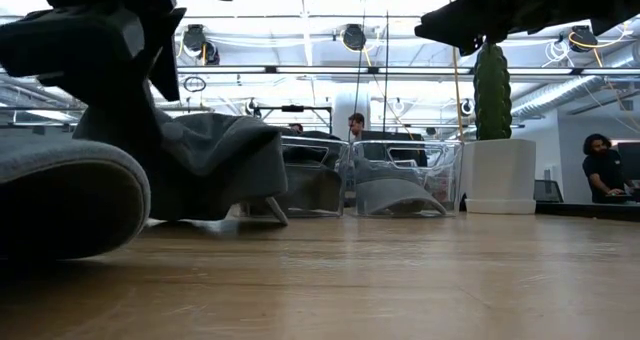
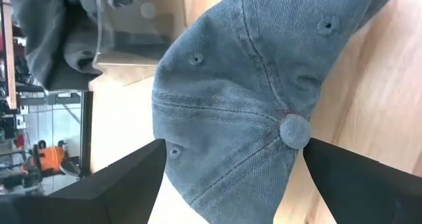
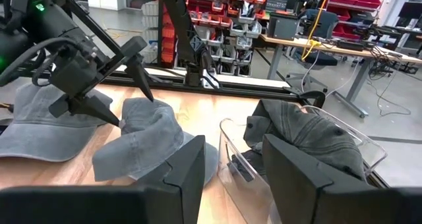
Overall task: Pick & Place hat
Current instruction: Put the top gray cap into the right transparent bin
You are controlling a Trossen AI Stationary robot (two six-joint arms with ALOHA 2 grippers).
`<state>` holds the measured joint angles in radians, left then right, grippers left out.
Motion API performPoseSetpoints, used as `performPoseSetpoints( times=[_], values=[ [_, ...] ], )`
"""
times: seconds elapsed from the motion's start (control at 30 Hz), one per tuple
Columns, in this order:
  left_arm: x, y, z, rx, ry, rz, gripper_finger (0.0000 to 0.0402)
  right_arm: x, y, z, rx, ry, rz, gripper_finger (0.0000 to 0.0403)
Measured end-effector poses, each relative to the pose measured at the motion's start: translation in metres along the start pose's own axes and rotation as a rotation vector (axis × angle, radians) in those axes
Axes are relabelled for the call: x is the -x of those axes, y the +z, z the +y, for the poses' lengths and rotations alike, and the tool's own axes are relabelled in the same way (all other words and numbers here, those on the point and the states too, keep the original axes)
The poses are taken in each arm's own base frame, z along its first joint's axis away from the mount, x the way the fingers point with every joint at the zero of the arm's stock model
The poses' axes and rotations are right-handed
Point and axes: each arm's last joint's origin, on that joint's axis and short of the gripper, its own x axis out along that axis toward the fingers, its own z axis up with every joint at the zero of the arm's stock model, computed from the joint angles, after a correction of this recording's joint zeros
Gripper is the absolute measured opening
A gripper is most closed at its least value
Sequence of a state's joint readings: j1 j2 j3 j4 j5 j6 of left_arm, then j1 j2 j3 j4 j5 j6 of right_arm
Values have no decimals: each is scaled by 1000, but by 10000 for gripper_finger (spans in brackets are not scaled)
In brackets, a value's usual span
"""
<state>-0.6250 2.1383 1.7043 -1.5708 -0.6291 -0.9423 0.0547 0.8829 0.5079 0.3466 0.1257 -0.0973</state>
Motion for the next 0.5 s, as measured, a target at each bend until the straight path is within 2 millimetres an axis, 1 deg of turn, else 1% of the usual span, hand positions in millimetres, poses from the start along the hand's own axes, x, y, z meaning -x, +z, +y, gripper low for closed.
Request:
performPoseSetpoints(
  times=[0.07,0.17,0.2,0.27,0.3,0.37,0.43,0.5],
  values=[
    [-1,0,0,-19,-14,24,365,0,0,0,0,0,0,139],
    [-5,4,3,12,-38,73,363,0,0,0,-3,0,0,139],
    [-6,4,4,14,-41,81,357,0,0,0,-5,0,0,139],
    [-8,6,5,-4,-40,84,334,0,0,0,-6,0,0,139],
    [-8,6,5,-14,-40,83,315,0,0,0,-6,0,0,139],
    [-9,7,6,-10,-35,81,264,0,0,0,-6,0,0,139],
    [-14,8,8,10,-17,84,198,0,0,0,-6,0,0,139],
    [-19,9,10,20,-4,94,123,0,0,0,-6,0,0,139]
  ],
)
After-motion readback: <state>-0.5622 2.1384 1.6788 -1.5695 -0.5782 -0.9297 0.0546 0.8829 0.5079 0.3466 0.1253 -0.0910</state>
